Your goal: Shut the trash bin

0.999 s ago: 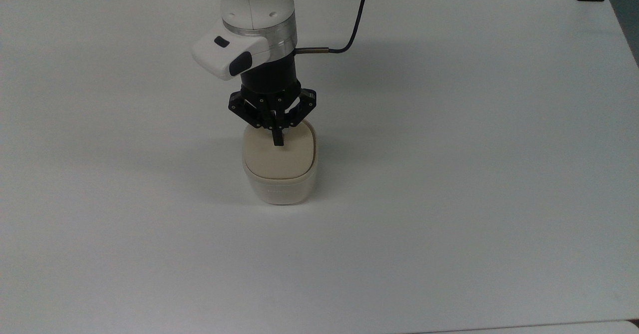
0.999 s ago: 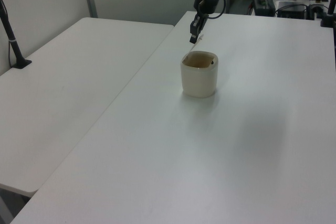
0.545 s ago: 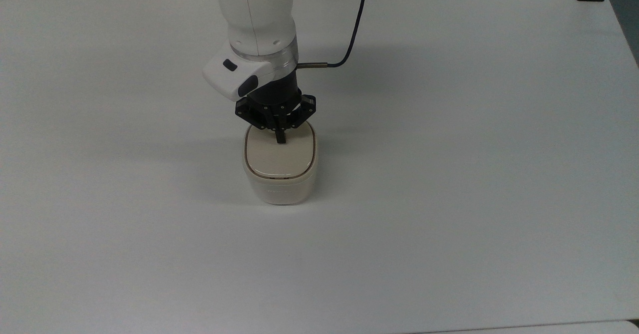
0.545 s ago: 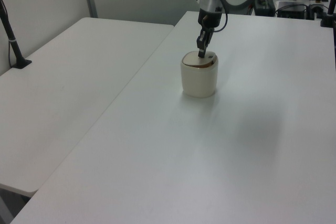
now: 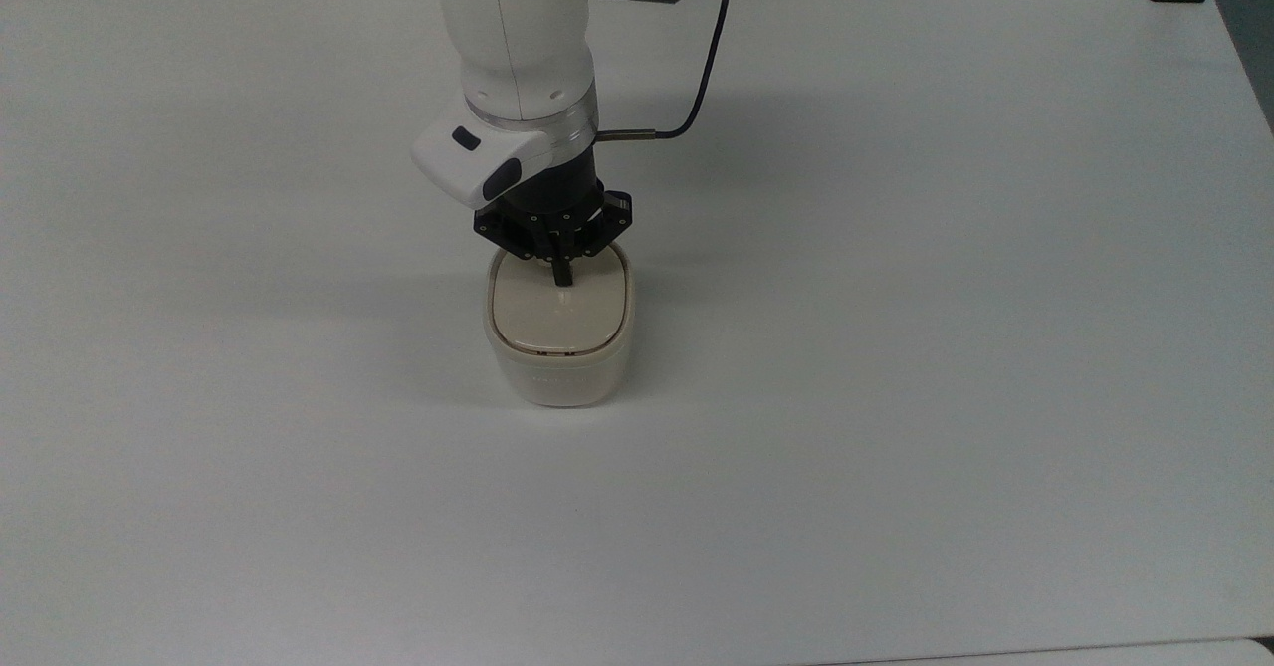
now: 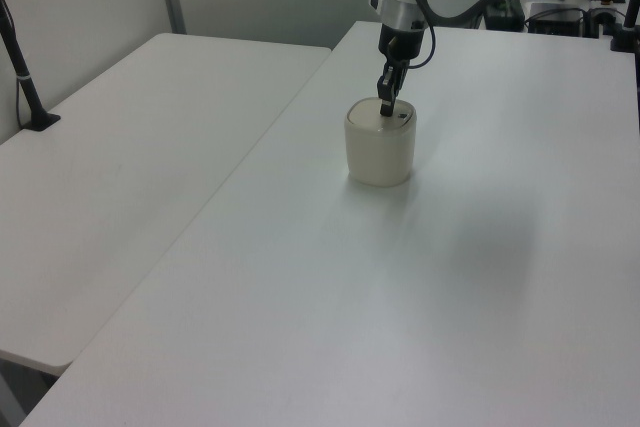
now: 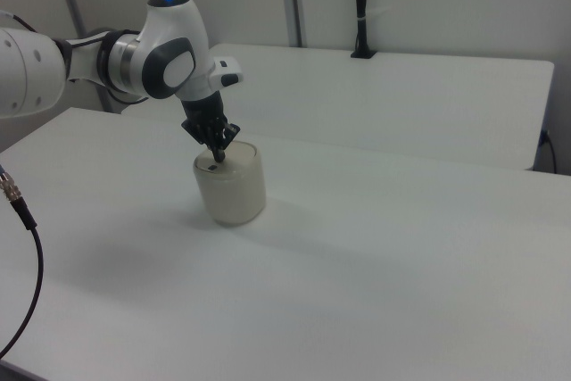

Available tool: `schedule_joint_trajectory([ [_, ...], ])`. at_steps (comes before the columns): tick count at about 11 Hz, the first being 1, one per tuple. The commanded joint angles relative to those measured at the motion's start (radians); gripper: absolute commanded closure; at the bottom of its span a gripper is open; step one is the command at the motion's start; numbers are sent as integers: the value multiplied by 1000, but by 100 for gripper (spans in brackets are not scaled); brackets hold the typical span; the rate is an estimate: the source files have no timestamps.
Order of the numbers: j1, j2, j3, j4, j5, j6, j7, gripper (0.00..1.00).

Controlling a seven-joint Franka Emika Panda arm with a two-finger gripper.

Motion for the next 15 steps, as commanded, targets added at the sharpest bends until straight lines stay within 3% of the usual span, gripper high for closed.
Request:
schedule_joint_trajectory([
  [1,12,23,7,-16,-10,0,-4,100],
  [5,11,27,8,-13,-39,6,6,100],
  [9,-14,-134,7,-47,-39,-150,2,100],
  [10,-33,-207,7,-81,-39,-198,2,91],
  [11,-44,-269,7,-102,-44,-266,3,64],
  [12,-49,-306,7,-104,-76,-341,5,44],
  [13,-52,-334,8,-107,-99,-400,5,0],
  [15,-104,-398,30,-142,-102,-416,-1,0],
])
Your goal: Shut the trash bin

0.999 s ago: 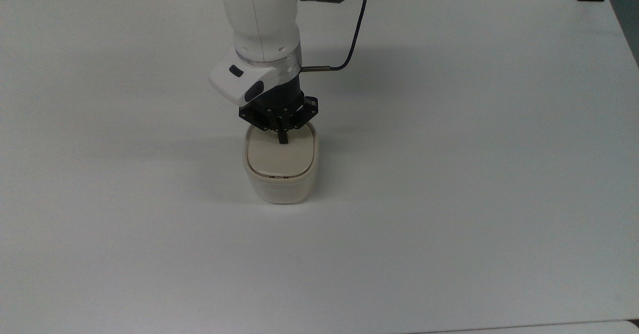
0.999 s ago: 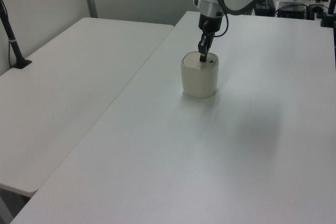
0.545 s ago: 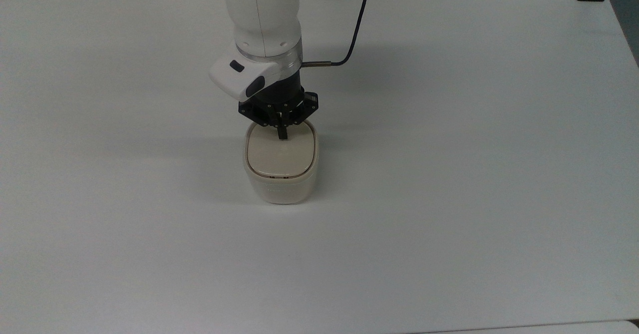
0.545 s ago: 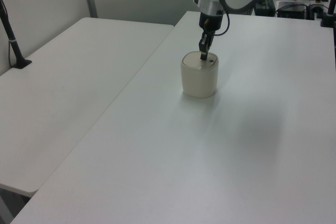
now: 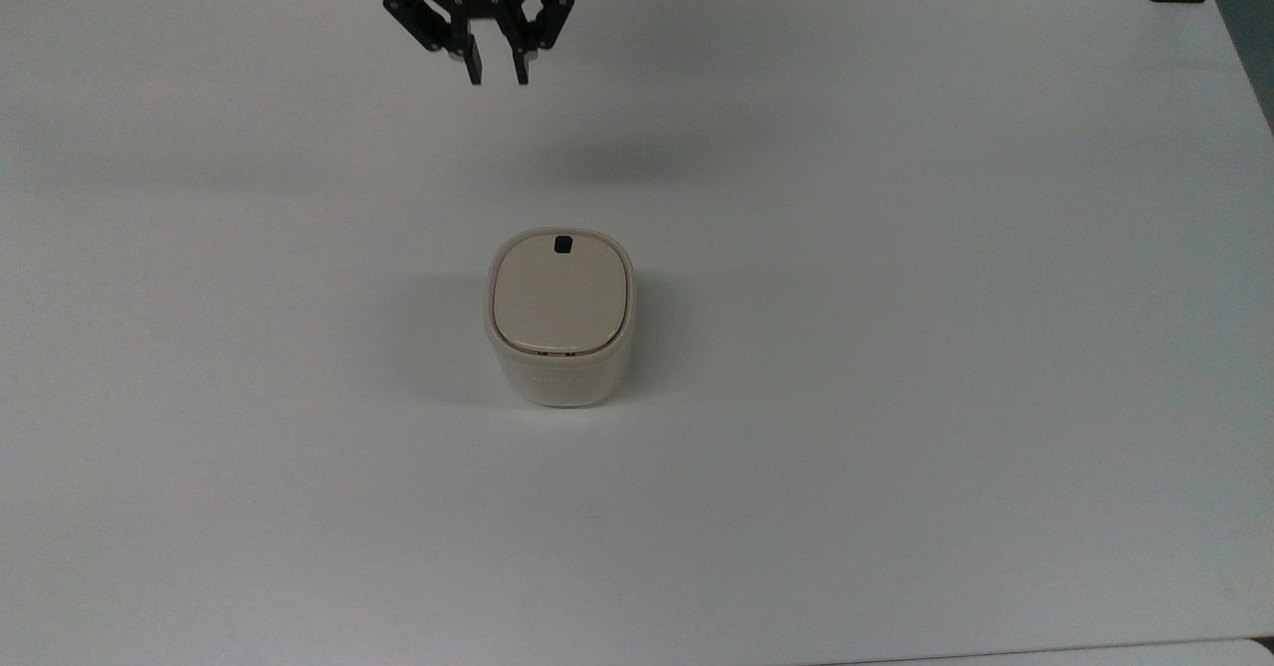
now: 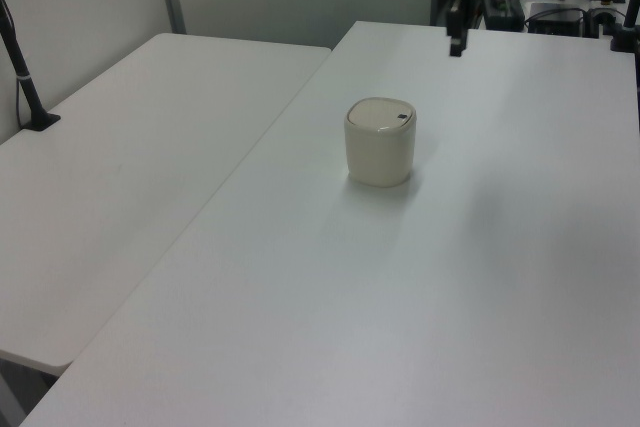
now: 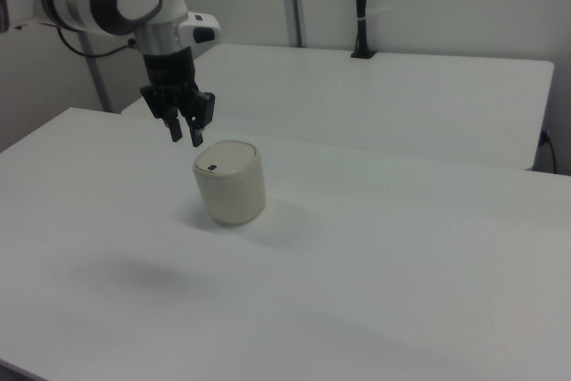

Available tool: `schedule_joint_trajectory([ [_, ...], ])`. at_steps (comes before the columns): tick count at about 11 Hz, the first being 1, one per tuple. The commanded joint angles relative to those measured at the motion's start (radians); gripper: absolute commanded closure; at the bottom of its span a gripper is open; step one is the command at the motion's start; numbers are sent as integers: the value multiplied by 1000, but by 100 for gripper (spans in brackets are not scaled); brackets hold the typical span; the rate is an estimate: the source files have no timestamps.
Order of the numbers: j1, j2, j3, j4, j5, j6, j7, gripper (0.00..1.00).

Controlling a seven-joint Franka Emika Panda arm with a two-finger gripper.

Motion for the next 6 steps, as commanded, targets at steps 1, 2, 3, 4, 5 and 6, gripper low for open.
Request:
schedule_joint_trajectory([
  [1,-58,-100,28,-86,-15,-12,4,0],
  [2,-75,-118,28,-89,-13,-13,7,0],
  [3,-91,-126,28,-94,-7,-15,9,0],
  [4,-94,-126,28,-88,-7,-32,9,0],
  [5,-94,-126,28,-86,-6,-39,9,0],
  [6,-89,-126,28,-86,-7,-53,7,0],
])
